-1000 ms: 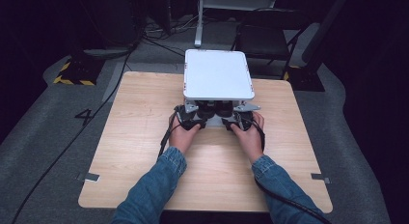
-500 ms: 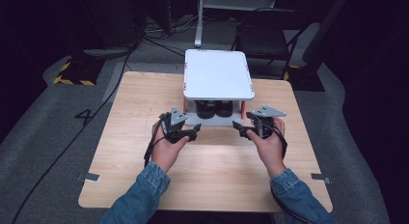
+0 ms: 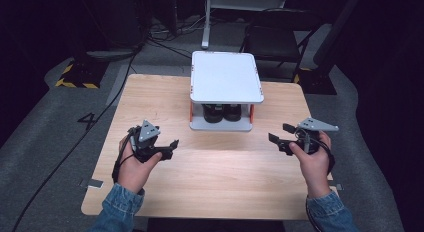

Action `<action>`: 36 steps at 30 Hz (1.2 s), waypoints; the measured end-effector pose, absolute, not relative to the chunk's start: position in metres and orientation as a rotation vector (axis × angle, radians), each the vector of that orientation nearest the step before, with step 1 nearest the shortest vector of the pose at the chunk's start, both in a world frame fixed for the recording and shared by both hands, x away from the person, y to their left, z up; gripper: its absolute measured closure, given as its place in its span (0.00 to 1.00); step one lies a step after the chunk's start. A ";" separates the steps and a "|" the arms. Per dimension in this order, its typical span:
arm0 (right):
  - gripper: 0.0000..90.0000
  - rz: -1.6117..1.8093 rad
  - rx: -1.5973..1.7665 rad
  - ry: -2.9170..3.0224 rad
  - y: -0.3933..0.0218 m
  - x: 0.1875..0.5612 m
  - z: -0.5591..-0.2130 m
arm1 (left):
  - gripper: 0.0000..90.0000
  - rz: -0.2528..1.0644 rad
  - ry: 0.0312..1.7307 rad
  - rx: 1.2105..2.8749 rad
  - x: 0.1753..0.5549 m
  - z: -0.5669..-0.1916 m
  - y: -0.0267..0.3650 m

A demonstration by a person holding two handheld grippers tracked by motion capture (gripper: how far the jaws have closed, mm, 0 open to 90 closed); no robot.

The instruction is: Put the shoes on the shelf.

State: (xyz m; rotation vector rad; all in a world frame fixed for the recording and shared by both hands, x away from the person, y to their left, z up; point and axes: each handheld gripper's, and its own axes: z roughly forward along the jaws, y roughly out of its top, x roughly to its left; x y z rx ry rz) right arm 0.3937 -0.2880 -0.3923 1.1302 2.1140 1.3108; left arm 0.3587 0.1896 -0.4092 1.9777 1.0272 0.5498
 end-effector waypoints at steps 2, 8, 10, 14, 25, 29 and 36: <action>0.24 1.299 1.134 2.123 -0.298 0.389 -0.394 | 0.19 0.541 1.051 2.005 0.358 -0.414 0.197; 0.18 1.252 1.143 2.179 -0.321 0.383 -0.404 | 0.18 0.473 1.106 2.095 0.360 -0.430 0.218; 0.18 1.230 1.162 2.177 -0.326 0.384 -0.410 | 0.18 0.440 1.140 2.104 0.361 -0.439 0.223; 0.18 1.176 1.191 2.190 -0.334 0.388 -0.427 | 0.18 0.396 1.203 2.131 0.364 -0.453 0.231; 0.19 1.006 1.215 2.270 -0.337 0.406 -0.483 | 0.19 0.489 1.252 2.175 0.381 -0.486 0.236; 0.19 0.996 1.208 2.264 -0.336 0.409 -0.490 | 0.18 0.474 1.279 2.133 0.384 -0.499 0.239; 0.10 0.977 1.231 2.268 -0.336 0.412 -0.505 | 0.12 0.486 1.278 2.081 0.384 -0.505 0.242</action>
